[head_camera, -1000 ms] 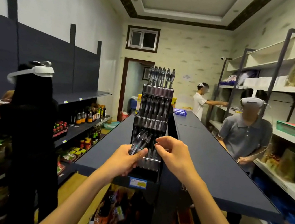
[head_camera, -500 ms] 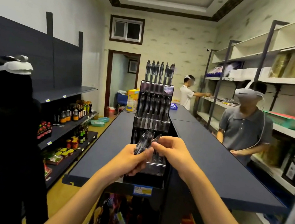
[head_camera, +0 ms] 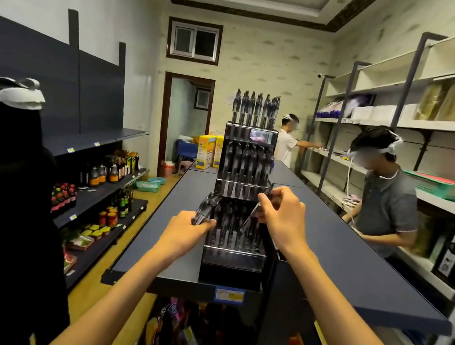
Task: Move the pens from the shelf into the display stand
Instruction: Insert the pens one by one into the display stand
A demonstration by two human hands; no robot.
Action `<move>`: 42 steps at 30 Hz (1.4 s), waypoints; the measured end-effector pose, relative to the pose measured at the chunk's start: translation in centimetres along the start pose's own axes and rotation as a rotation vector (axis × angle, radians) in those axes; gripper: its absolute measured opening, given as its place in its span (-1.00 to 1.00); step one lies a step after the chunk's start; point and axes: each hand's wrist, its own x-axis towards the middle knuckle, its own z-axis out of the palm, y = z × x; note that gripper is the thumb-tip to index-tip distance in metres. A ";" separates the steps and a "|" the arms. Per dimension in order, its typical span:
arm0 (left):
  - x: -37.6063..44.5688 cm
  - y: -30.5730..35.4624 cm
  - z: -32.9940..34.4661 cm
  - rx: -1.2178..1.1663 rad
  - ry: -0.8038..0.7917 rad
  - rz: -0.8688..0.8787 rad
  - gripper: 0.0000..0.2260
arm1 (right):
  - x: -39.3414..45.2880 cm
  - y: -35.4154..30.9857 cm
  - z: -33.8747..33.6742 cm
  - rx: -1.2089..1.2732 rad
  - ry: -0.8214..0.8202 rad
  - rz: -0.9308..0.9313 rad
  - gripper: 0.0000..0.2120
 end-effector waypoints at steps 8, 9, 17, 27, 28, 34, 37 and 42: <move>1.1 -0.5 -1.3 0.072 0.092 0.039 -0.60 | 0.6 0.7 3.2 -0.198 -0.051 -0.108 -0.82; 1.2 -0.6 -1.5 0.083 0.096 0.041 -0.62 | 0.7 0.7 3.5 -0.204 -0.055 -0.105 -0.82; 1.7 -0.6 -1.7 0.096 0.058 0.061 -0.65 | 1.3 1.4 4.9 -0.249 -0.172 -0.003 -0.80; 2.3 -0.1 -0.9 0.084 0.030 0.051 -0.62 | 1.0 1.5 5.3 -0.470 -0.314 0.048 -0.65; 2.4 0.0 -0.9 0.085 0.028 0.053 -0.61 | 1.2 1.2 4.9 -0.493 -0.311 0.038 -0.69; 3.1 0.1 -0.4 0.091 0.019 0.060 -0.68 | 1.5 -1.7 3.4 -0.162 -0.238 0.035 -0.91; 3.2 0.4 -0.1 0.104 0.007 0.082 -0.75 | 1.2 -2.8 3.3 0.143 -0.397 0.164 -0.91; 3.2 1.0 0.4 0.172 0.010 0.142 -0.83 | 1.0 -2.7 3.3 0.239 -0.472 0.214 -0.83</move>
